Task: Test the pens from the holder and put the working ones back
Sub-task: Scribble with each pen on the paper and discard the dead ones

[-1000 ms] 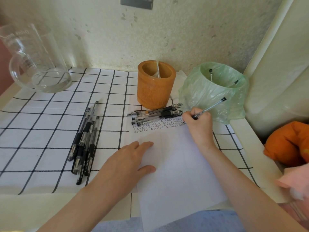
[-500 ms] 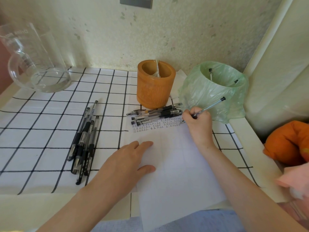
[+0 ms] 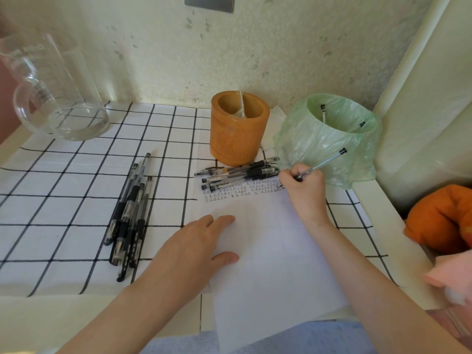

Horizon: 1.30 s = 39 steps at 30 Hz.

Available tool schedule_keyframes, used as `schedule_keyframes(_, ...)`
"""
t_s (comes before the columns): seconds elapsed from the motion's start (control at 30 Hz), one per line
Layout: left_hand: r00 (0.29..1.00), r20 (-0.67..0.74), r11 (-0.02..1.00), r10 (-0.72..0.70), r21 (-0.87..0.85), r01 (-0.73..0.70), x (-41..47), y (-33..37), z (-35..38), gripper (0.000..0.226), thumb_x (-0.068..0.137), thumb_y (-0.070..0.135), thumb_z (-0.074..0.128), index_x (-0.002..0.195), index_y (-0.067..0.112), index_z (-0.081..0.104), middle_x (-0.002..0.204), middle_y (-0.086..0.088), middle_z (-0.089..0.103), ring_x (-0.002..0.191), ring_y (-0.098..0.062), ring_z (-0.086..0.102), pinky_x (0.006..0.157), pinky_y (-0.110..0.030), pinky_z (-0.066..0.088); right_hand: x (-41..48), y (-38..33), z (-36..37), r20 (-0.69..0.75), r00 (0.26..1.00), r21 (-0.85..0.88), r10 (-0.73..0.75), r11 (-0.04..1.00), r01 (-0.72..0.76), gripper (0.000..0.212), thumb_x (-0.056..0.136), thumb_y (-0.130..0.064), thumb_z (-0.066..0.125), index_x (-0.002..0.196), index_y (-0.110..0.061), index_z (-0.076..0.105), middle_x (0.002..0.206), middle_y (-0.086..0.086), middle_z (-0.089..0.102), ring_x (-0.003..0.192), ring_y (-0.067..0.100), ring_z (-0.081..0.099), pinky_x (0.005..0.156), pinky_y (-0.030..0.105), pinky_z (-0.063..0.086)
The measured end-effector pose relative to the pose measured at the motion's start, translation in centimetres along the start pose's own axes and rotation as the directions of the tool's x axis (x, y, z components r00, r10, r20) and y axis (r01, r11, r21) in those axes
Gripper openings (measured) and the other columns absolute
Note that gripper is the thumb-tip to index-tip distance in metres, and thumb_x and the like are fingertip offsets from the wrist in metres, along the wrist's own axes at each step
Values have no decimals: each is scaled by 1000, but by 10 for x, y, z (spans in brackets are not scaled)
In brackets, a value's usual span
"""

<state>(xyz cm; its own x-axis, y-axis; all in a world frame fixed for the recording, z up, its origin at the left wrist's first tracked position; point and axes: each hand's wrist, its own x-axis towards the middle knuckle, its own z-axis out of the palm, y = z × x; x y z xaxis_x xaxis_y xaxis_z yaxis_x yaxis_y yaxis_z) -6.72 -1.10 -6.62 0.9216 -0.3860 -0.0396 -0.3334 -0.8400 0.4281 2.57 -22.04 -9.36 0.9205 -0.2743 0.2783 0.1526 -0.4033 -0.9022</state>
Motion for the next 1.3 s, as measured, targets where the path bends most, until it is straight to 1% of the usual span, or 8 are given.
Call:
schedule_keyframes(0.23, 1000, -2, 1000, -2, 4, 2, 0, 0, 0, 61, 89, 51, 45, 142, 36, 19, 89, 12, 31, 82, -6, 35, 76, -17, 35, -1, -1, 1, -10, 1000, -8, -27, 1000, 27, 42, 80, 5, 55, 54, -14, 28, 55, -1, 20, 55, 7, 18, 48, 19, 18)
schedule_keyframes(0.43, 1000, -2, 1000, -2, 4, 2, 0, 1, 0, 61, 89, 51, 45, 142, 36, 19, 88, 12, 31, 81, -6, 36, 73, -15, 33, 1, 3, 0, -25, 1000, -1, 5, 1000, -5, 33, 80, 2, 56, 56, 8, 35, 57, 11, 30, 59, 17, 27, 53, 26, 24)
schedule_keyframes(0.6, 1000, 5, 1000, -14, -6, 14, 0, 2, -2, 61, 89, 51, 46, 142, 36, 20, 88, 12, 32, 81, -6, 35, 73, -16, 33, 2, 4, -1, -9, 1000, -3, 11, 1000, -11, 32, 80, 0, 57, 57, 9, 36, 56, 12, 31, 58, 18, 28, 55, 27, 24)
schedule_keyframes(0.8, 999, 27, 1000, -24, 18, 23, -1, 3, -3, 61, 89, 51, 46, 142, 37, 19, 87, 11, 32, 80, -6, 36, 72, -15, 32, -2, -4, 0, -1, 1000, 6, -7, 1000, 7, 37, 79, 6, 55, 56, -10, 31, 56, 2, 20, 55, 7, 18, 49, 21, 18)
schedule_keyframes(0.97, 997, 65, 999, -30, 20, 29, 0, 4, -5, 61, 89, 50, 46, 142, 36, 19, 87, 12, 33, 80, -7, 37, 72, -15, 31, -1, -3, -1, -7, 1000, 6, 18, 1000, -18, 37, 80, 1, 56, 55, -9, 31, 54, 3, 24, 53, 7, 21, 49, 21, 20)
schedule_keyframes(1.1, 1000, 7, 992, -22, -128, 23, -1, 4, -4, 52, 95, 39, 41, 143, 30, 25, 96, 11, 43, 90, -7, 42, 83, -15, 34, 1, -13, -7, -40, 993, 193, 110, 976, -100, 37, 86, -16, 62, 52, -10, 46, 53, 11, 42, 45, 15, 32, 48, 24, 28)
schedule_keyframes(1.2, 990, -133, 971, -47, -237, 14, 2, 5, -9, 45, 98, 12, 33, 142, 21, 28, 111, 6, 49, 107, -10, 45, 94, -13, 30, -3, -36, -12, 20, 996, 330, 87, 940, -88, 38, 92, -23, 59, 57, -11, 52, 49, 5, 47, 37, 10, 35, 42, 19, 29)
schedule_keyframes(1.3, 980, -160, 884, -120, -466, 33, 5, 9, -19, 48, 96, 0, 34, 138, 24, 33, 101, 5, 58, 85, -5, 49, 79, -9, 36, -7, -50, -15, 134, 975, 433, 177, 875, -218, 38, 95, -30, 52, 67, -6, 59, 39, -1, 42, 37, 10, 36, 38, 18, 27)
